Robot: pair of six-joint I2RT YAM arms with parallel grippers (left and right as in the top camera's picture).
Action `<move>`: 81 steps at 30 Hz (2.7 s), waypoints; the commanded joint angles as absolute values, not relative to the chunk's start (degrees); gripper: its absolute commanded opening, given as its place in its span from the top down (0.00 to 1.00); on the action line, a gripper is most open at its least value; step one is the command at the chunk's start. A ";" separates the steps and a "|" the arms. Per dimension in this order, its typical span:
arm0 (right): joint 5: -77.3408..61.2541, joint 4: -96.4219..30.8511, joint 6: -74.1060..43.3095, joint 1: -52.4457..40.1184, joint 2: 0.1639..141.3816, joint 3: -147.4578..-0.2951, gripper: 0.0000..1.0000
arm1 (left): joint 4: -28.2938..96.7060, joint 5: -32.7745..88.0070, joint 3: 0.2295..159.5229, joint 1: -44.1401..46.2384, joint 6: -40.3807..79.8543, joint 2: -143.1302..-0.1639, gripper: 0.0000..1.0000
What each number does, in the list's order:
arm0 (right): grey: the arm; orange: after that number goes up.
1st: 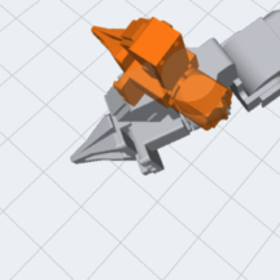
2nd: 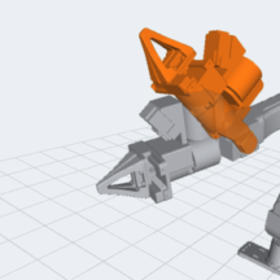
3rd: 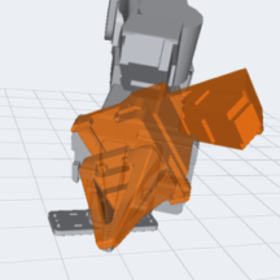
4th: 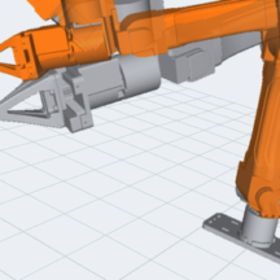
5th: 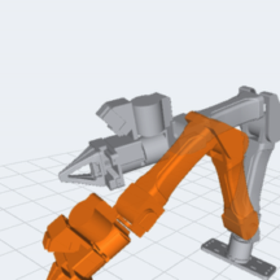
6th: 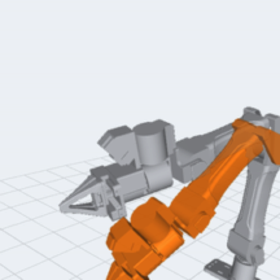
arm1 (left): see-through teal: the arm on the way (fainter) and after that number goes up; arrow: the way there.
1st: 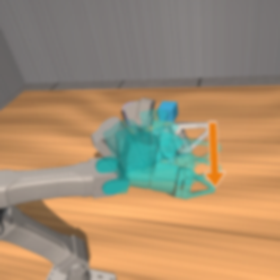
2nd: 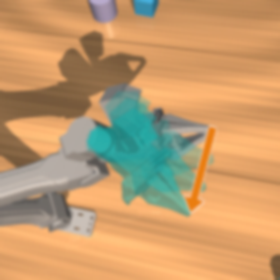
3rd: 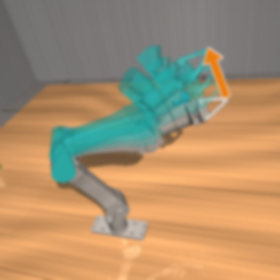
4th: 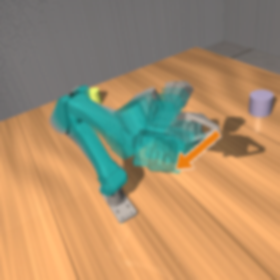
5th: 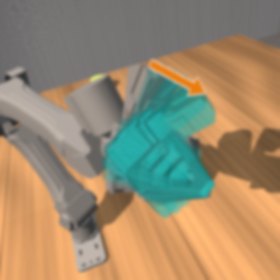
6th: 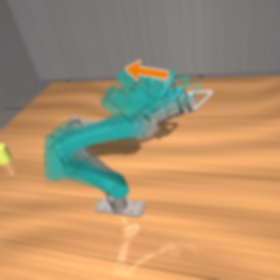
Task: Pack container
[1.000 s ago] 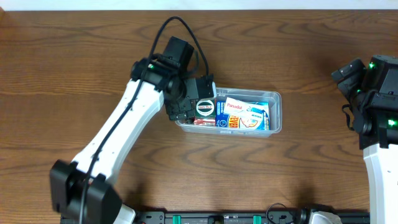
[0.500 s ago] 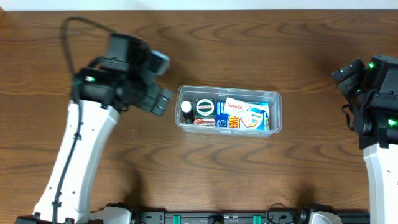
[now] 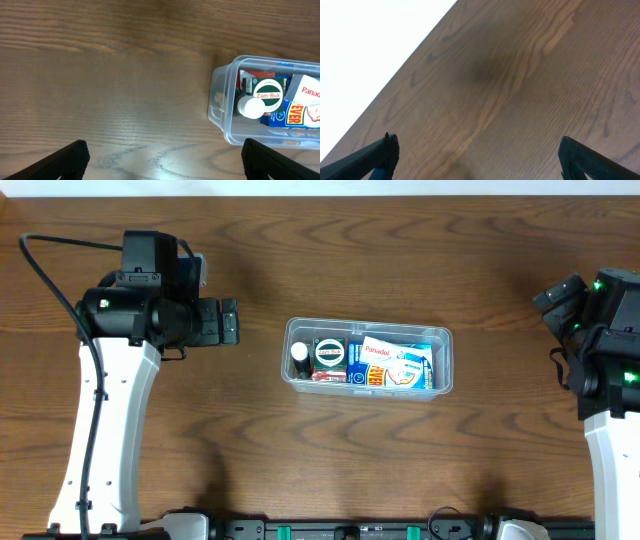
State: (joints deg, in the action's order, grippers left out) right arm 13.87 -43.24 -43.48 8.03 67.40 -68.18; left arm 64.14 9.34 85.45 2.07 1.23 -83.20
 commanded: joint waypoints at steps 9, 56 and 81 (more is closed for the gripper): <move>14.35 -43.31 -44.29 8.29 67.53 -68.62 0.01 | 64.58 7.01 84.71 1.83 1.78 -81.30 0.02; 14.35 -43.31 -44.29 8.29 67.53 -68.62 0.01 | 0.14 6.66 0.23 -2.57 -7.77 -0.05 0.02; 14.35 -43.31 -44.29 8.29 67.53 -68.62 0.01 | 3.62 5.54 0.23 -2.57 -6.83 -0.30 0.02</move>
